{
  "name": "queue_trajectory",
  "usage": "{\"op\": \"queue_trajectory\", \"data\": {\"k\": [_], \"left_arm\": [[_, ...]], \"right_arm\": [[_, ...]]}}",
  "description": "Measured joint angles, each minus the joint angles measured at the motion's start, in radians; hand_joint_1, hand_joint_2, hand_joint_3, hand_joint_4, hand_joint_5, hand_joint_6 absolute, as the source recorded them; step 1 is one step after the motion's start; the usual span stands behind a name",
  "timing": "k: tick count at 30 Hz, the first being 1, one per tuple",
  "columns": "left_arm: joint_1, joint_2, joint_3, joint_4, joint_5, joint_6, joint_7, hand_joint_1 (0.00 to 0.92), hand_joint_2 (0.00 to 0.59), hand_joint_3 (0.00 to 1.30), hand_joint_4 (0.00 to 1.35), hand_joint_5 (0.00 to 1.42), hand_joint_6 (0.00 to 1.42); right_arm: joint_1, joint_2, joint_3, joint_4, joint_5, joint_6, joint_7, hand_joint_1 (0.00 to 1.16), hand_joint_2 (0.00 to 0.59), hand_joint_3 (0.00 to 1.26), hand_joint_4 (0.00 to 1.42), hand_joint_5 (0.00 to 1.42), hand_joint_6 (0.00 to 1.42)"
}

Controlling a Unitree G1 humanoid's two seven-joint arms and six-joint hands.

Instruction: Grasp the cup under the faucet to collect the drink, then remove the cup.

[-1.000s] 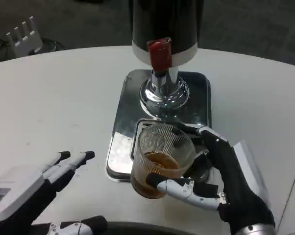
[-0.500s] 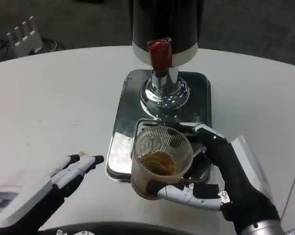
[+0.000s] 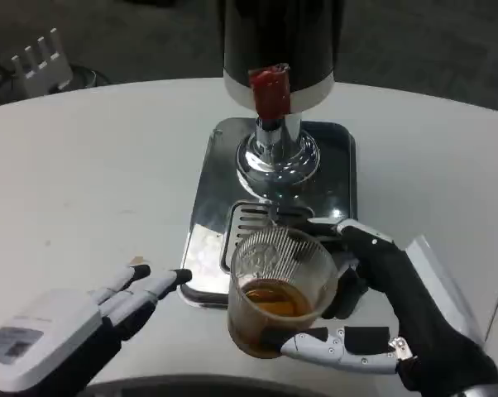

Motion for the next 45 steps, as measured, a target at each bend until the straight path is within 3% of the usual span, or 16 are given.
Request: {"op": "queue_trajectory", "data": {"k": [15,45], "left_arm": [[0.022,0.0,0.003,-0.036,0.006,-0.012,0.0,0.0,0.1,0.01,0.0,0.0,0.11],[0.007,-0.001,0.008,-0.019,0.008,-0.013,0.0,0.0,0.096,0.0,0.0,0.0,0.09]], "right_arm": [[0.028,-0.008,-0.011,-0.042,0.006,0.002,0.045,0.91,0.19,0.65,0.69,0.91,0.92],[0.032,-0.021,-0.025,-0.048,0.012,0.002,0.063,0.91,0.19,0.67,0.7,0.93,0.92]]}}
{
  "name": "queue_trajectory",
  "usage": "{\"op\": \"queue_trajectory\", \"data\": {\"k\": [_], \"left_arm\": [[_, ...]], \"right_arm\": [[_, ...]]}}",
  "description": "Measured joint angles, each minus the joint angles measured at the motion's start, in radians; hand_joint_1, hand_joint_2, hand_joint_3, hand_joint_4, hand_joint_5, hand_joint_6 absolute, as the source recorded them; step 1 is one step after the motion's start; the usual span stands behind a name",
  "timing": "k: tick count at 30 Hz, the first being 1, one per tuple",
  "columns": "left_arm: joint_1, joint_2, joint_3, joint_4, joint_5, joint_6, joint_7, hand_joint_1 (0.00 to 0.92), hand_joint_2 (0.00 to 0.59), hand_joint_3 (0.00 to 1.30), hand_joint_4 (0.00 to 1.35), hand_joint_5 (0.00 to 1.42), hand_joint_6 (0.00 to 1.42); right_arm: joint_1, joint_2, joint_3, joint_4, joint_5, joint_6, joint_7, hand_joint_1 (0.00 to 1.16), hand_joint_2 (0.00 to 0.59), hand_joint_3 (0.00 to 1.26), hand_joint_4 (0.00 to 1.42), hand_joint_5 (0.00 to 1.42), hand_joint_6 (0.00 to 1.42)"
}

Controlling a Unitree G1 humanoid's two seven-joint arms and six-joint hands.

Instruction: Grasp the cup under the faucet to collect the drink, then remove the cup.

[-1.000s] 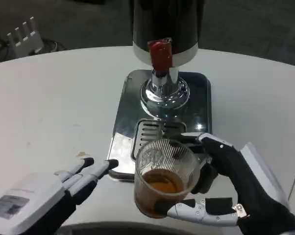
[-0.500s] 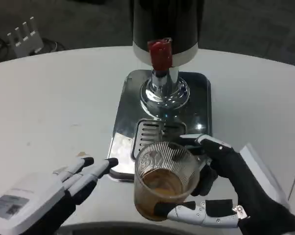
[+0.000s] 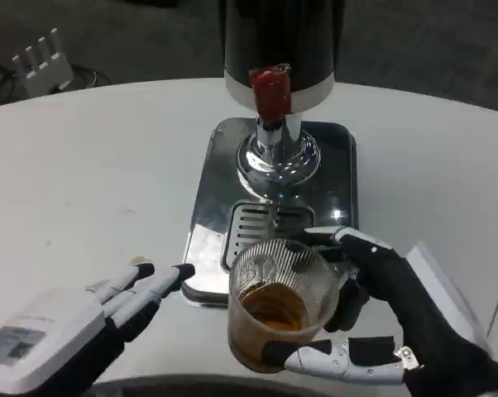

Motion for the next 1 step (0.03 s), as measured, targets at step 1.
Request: {"op": "queue_trajectory", "data": {"k": [1], "left_arm": [[-0.004,0.0,0.0,0.0,0.0,0.001,0.0,0.0,0.096,0.0,0.0,0.0,0.09]], "right_arm": [[0.0,0.0,-0.002,0.0,0.0,0.0,0.0,0.91,0.19,0.67,0.7,0.93,0.92]]}}
